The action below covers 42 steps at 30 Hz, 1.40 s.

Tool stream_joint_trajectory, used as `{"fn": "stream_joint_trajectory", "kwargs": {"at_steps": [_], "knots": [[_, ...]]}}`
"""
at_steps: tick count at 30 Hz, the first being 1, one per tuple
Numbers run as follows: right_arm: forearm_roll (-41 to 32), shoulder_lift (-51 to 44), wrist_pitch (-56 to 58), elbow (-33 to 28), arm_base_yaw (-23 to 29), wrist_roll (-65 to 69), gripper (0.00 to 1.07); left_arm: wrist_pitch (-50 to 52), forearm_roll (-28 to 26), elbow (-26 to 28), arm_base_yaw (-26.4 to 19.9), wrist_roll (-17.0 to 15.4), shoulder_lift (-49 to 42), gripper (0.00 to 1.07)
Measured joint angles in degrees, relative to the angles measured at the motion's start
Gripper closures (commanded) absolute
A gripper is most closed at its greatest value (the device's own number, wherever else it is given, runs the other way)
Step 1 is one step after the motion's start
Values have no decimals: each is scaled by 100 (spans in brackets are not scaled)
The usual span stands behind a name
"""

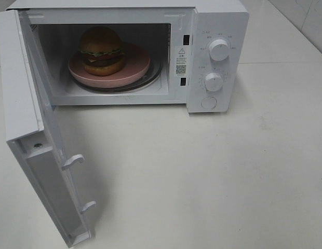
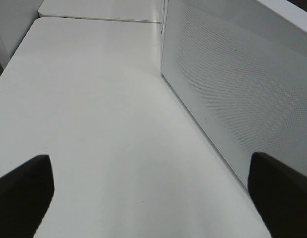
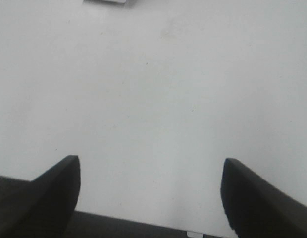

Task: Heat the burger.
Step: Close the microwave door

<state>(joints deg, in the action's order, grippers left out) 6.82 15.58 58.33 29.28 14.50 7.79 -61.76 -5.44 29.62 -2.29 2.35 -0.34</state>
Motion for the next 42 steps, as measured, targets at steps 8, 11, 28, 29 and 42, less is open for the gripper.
{"fn": "stream_joint_trajectory", "kwargs": {"at_steps": [8,11,28,29,42], "knots": [[-6,-934,-46,-23,-596,-103,32,0,0,0,0,0,0,7],[-11,-1272,-46,-23,-670,-103,32,0,0,0,0,0,0,7],[-23,-1581,-46,-23,-676,-138,32,0,0,0,0,0,0,7],[-23,-1581,-46,-23,-676,-138,32,0,0,0,0,0,0,7],[-23,-1581,-46,-23,-676,-138,32,0,0,0,0,0,0,7]]}}
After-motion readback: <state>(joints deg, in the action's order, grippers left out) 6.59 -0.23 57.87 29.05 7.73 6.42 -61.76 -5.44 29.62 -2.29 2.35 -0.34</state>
